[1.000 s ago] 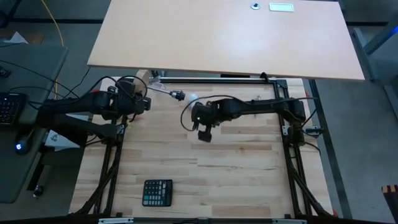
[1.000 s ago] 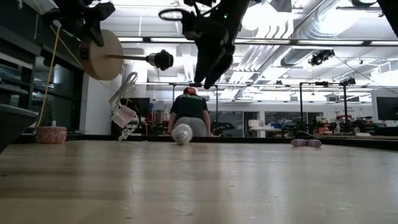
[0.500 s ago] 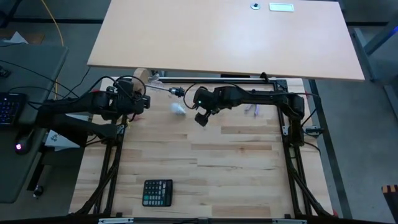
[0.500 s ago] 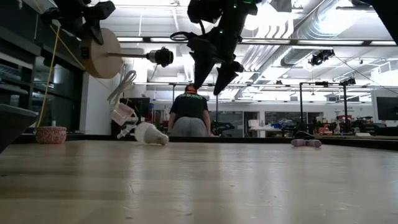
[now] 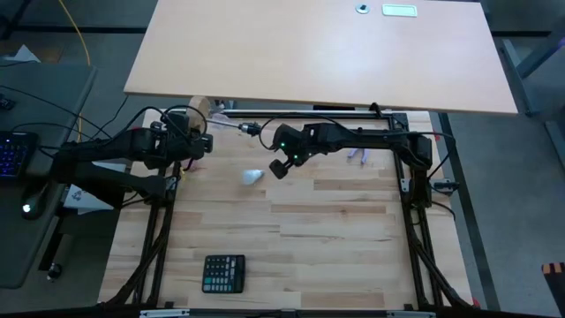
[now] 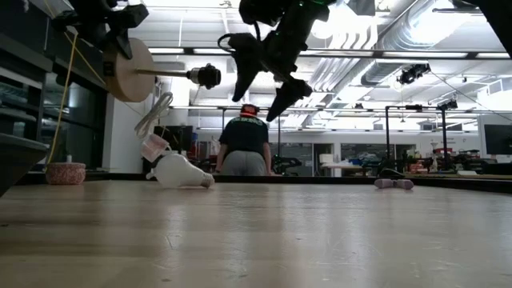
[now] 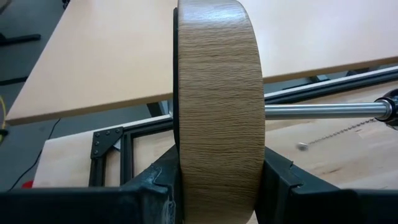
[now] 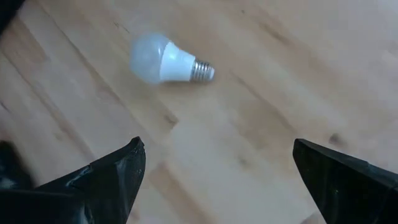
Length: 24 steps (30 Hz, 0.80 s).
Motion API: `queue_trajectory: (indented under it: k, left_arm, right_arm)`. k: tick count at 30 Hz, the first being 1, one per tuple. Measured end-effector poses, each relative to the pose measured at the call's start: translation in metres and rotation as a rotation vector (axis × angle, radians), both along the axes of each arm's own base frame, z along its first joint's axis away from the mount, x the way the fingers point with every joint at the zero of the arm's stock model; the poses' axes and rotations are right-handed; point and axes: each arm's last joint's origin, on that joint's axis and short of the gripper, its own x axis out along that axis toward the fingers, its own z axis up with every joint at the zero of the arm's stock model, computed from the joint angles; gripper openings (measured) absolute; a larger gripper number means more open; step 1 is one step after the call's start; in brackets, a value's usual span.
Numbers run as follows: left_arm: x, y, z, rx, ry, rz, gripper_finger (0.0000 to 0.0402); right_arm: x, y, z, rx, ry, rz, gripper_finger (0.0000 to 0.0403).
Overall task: Screw lightbulb
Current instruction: Insert the white lightbulb into the brown lamp
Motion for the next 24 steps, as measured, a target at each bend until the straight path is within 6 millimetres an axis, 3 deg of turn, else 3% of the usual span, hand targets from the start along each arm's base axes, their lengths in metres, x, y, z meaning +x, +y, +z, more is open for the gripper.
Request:
queue_trajectory:
  k: [7, 13, 20, 24]
  left_arm:
    - [0.000, 0.000, 0.000, -0.006, 0.000, -0.004, 0.0118]
    - [0.000, -0.001, -0.001, -0.034, -0.003, -0.018, 0.0118]
    - [0.002, -0.001, -0.001, -0.059, 0.021, -0.060, 0.0118]
    - [0.003, -0.001, -0.001, -0.051, 0.048, -0.088, 0.0118]
  right_arm:
    - [-0.003, 0.002, -0.002, 0.152, 0.020, -0.212, 0.0397]
    - [-0.015, 0.006, -0.007, 0.218, 0.153, -0.352, 0.0397]
    - [-0.018, 0.016, -0.012, 0.234, 0.220, -0.384, 0.0397]
    - [-0.007, 0.017, -0.032, 0.234, 0.249, -0.341, 0.0397]
